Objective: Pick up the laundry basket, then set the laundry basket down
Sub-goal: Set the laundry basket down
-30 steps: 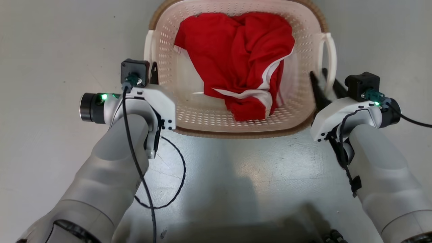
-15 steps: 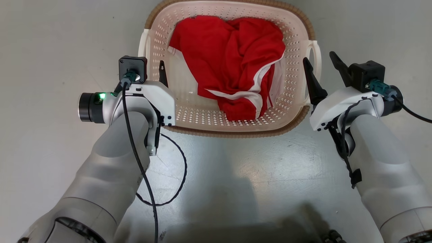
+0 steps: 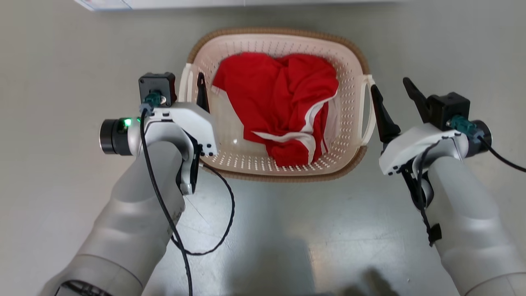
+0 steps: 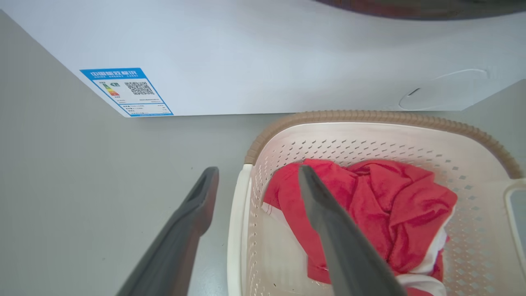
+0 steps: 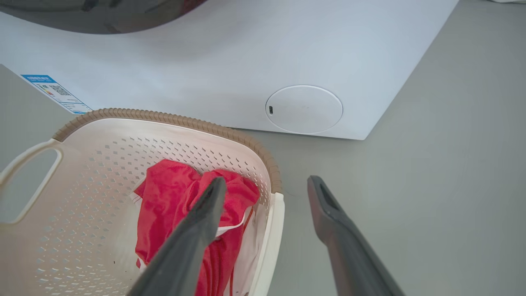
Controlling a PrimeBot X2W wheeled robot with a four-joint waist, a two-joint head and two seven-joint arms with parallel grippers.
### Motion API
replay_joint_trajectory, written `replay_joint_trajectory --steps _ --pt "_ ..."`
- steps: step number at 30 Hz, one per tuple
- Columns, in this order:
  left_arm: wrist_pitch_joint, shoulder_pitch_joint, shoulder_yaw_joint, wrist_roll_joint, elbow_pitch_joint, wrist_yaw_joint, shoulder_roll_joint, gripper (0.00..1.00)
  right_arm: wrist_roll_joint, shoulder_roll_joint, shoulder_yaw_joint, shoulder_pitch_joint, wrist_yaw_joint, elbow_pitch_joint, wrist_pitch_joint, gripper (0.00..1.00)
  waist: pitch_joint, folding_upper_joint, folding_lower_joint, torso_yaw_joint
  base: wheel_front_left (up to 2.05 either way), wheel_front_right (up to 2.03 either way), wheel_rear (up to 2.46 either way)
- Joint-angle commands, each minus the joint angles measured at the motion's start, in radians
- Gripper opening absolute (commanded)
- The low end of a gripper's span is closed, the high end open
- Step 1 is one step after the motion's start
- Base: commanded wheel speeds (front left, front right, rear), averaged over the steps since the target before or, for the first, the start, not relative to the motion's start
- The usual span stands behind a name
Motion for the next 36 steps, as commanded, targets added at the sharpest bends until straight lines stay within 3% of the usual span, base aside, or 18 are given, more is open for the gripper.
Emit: replay_joint_trajectory --steps 1,9,18,36 --pt "-0.006 0.039 0.033 0.018 -0.032 -0.002 0.026 1.00 -0.006 0.007 0.010 0.054 0.006 -0.024 -0.014 1.00 -0.041 0.0000 0.0000 0.006 0.00 0.00 0.00" --pt "-0.006 0.164 0.126 0.085 -0.138 -0.020 0.022 1.00 -0.014 -0.004 -0.007 0.123 0.006 -0.066 -0.014 1.00 -0.183 0.0000 0.0000 0.014 0.00 0.00 0.00" --pt "-0.006 0.285 0.223 0.156 -0.223 -0.076 0.013 1.00 -0.030 -0.017 -0.031 0.190 0.006 -0.107 -0.014 1.00 -0.339 0.0000 0.0000 0.023 0.00 0.00 0.00" --pt "-0.006 0.475 0.364 0.223 -0.273 -0.150 0.004 1.00 -0.043 -0.042 -0.097 0.375 0.006 -0.208 -0.014 1.00 -0.595 0.0000 0.0000 0.055 0.00 0.00 0.00"
